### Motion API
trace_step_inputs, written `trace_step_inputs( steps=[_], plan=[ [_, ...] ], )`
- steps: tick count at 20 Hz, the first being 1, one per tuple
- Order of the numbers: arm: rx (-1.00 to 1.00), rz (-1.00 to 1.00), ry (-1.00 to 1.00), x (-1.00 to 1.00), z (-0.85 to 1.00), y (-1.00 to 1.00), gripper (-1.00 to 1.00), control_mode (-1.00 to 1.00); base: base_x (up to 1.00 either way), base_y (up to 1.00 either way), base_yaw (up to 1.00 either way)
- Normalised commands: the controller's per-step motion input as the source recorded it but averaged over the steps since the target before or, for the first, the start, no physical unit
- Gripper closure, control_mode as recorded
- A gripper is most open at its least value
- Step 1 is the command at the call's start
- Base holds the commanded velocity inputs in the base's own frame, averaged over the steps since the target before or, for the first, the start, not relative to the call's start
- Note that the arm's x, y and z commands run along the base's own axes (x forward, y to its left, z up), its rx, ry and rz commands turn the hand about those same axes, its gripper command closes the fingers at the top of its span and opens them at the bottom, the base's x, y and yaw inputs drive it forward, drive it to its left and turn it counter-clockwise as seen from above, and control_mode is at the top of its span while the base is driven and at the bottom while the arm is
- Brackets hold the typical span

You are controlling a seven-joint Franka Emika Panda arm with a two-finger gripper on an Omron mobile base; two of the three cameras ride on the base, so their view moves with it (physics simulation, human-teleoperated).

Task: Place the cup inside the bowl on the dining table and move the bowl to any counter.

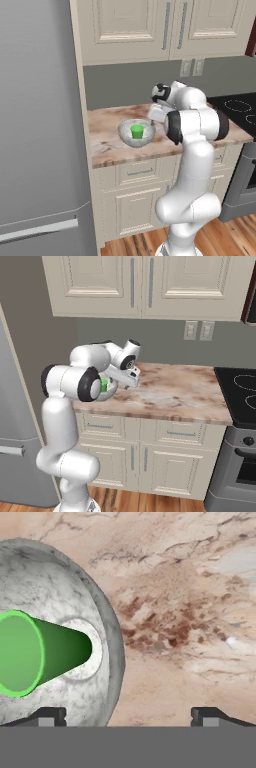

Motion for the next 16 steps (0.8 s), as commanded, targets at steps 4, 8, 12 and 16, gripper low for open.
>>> trace_step_inputs(
  steps=[4,8,12,16],
  plan=[
    [0.0,0.0,-0.06,-0.47,0.17,0.0,-1.0,-1.0,0.0,0.0,0.0],
    [0.0,0.0,-0.04,-0.55,0.25,0.0,-1.0,-1.0,0.0,0.0,0.0],
    [0.0,0.0,-0.05,-0.53,0.34,0.0,-1.0,-1.0,0.0,0.0,0.0],
    [0.0,0.0,-0.02,-0.42,0.38,-0.01,-1.0,-1.0,0.0,0.0,0.0]
  ],
)
